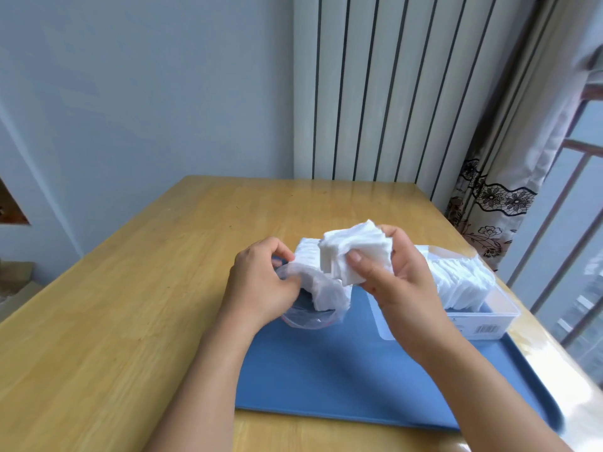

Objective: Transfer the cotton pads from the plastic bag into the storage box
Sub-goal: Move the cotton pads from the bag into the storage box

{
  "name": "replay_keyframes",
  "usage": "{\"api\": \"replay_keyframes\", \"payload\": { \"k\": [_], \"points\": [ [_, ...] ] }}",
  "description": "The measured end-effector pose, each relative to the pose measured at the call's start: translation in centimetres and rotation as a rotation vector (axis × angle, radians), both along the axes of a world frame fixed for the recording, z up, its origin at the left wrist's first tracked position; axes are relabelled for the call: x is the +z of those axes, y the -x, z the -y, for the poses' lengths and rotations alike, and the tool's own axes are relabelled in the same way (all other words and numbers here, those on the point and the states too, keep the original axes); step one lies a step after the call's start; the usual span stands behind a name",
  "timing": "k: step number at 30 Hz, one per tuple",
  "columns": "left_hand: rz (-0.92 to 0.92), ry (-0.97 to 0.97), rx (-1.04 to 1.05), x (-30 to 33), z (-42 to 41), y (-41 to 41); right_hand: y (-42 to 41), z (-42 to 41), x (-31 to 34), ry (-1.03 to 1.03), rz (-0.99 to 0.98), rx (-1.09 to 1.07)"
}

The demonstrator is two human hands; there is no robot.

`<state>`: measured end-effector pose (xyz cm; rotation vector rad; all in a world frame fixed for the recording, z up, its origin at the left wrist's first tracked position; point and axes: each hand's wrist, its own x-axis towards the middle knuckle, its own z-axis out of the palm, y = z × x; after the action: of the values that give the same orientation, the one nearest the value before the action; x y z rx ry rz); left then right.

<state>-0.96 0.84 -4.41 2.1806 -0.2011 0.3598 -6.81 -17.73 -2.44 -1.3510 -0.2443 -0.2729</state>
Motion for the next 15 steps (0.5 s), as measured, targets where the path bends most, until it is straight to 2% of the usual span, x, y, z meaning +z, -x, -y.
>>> {"api": "replay_keyframes", "payload": {
  "k": [1,3,5,7,9,11,13,15],
  "points": [
    [0.010,0.027,-0.067,0.4,0.1,0.3,0.0,0.3,0.3,-0.097,-0.055,0.047],
    [0.092,0.161,-0.219,1.5,0.5,1.1,0.0,0.7,0.6,-0.161,-0.130,0.089],
    [0.170,0.363,-0.339,2.3,1.2,2.2,0.2,0.8,0.6,-0.103,-0.155,0.112],
    [0.083,0.541,-0.418,2.8,2.3,3.2,0.4,0.8,0.5,0.028,-0.144,0.127],
    [-0.036,0.552,-0.439,2.5,3.3,3.5,0.5,0.8,0.4,0.238,-0.112,0.081],
    [-0.065,0.454,-0.397,2.0,3.8,3.3,0.6,0.7,0.5,0.368,-0.080,-0.008],
    [-0.073,0.453,-0.401,2.1,3.9,3.1,0.5,0.8,0.6,0.350,-0.052,-0.112],
    [-0.071,0.533,-0.407,2.2,4.0,3.2,0.3,1.0,0.5,0.218,-0.026,-0.186]
  ]
}}
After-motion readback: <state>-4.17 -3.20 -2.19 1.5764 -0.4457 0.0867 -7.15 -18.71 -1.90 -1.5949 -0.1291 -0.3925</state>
